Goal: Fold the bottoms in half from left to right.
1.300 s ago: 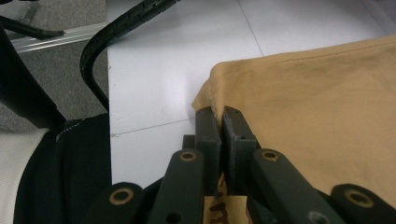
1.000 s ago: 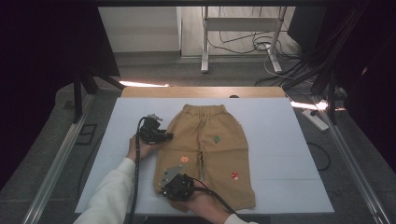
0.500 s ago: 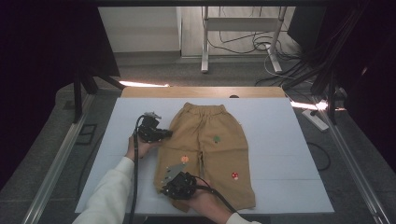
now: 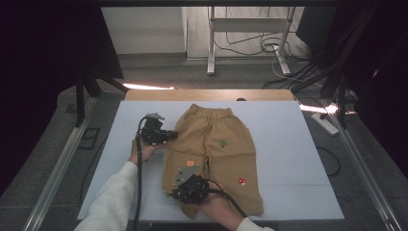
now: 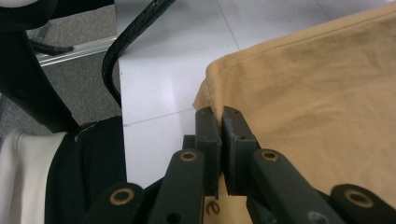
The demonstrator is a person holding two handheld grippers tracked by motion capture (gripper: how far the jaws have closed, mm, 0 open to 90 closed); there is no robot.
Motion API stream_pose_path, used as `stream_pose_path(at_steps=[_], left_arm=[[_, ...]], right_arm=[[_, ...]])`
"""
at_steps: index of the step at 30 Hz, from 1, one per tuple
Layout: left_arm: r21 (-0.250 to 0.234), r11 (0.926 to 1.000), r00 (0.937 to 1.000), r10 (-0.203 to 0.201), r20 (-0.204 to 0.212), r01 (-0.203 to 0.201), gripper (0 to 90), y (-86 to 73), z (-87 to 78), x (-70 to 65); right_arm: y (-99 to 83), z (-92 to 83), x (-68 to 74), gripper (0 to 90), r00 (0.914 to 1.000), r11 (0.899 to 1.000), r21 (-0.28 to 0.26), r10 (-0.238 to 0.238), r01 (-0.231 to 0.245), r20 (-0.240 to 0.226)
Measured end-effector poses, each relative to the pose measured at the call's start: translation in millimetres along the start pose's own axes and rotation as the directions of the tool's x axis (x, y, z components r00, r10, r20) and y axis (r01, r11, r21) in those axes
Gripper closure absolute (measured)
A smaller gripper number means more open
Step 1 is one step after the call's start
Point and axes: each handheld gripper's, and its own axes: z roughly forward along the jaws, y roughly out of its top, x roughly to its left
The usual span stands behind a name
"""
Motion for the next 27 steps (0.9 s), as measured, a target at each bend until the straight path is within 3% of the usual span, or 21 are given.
stream_pose_path(at_steps=[9, 27], left_arm=[[-0.035, 0.9994, 0.9999, 0.004, 0.01, -0.004, 83.8, 3.9, -4.5, -5.0], [-0.06, 0.9982, 0.9998, 0.003, 0.022, -0.001, 83.8, 7.1, -5.3, -9.2]], right_arm=[[-5.4, -11.4, -2.2, 86.2, 0.9998, 1.0, -0.023, 0.019, -0.019, 0.007], [-16.7, -31.6, -9.3, 86.3, 0.9979, 0.998, -0.04, 0.054, -0.052, 0.035]])
